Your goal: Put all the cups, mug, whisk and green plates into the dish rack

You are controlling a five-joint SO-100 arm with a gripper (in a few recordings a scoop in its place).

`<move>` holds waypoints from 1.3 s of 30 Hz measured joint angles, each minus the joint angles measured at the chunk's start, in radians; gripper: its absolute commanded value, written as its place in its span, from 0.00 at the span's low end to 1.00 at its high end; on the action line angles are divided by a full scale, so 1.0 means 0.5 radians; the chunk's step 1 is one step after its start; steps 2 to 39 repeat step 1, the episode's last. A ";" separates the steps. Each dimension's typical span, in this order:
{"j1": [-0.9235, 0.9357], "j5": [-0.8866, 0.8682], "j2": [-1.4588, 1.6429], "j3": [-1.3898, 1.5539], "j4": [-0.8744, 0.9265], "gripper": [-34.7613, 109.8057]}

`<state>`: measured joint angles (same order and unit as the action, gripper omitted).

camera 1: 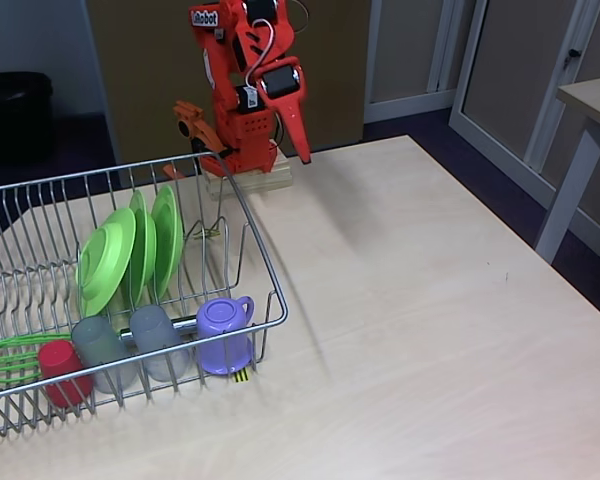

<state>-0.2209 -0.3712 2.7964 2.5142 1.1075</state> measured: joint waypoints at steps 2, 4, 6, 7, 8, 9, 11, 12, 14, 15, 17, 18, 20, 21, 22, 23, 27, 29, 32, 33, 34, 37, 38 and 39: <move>-0.061 0.037 0.049 0.129 -0.077 0.24; -0.061 0.037 0.049 0.129 -0.077 0.24; -0.061 0.037 0.049 0.129 -0.077 0.24; -0.061 0.037 0.049 0.129 -0.077 0.24; -0.061 0.037 0.049 0.129 -0.077 0.24; -0.061 0.037 0.049 0.129 -0.077 0.24; -0.061 0.037 0.049 0.129 -0.077 0.24; -0.061 0.037 0.049 0.129 -0.077 0.24; -0.061 0.037 0.049 0.129 -0.077 0.24; -0.061 0.037 0.049 0.129 -0.077 0.24; -0.061 0.037 0.049 0.129 -0.077 0.24; -0.061 0.037 0.049 0.129 -0.077 0.24; -0.061 0.037 0.049 0.129 -0.077 0.24; -0.061 0.037 0.049 0.129 -0.077 0.24; -0.061 0.037 0.049 0.129 -0.077 0.24; -0.061 0.037 0.049 0.129 -0.077 0.24; -0.061 0.037 0.049 0.129 -0.077 0.24; -0.061 0.037 0.049 0.129 -0.077 0.24; -0.061 0.037 0.049 0.129 -0.077 0.24; -0.061 0.037 0.049 0.129 -0.077 0.24; -0.061 0.037 0.049 0.129 -0.077 0.24; -0.061 0.037 0.049 0.129 -0.077 0.24; -0.061 0.037 0.049 0.129 -0.077 0.24; -0.061 0.037 0.049 0.129 -0.077 0.24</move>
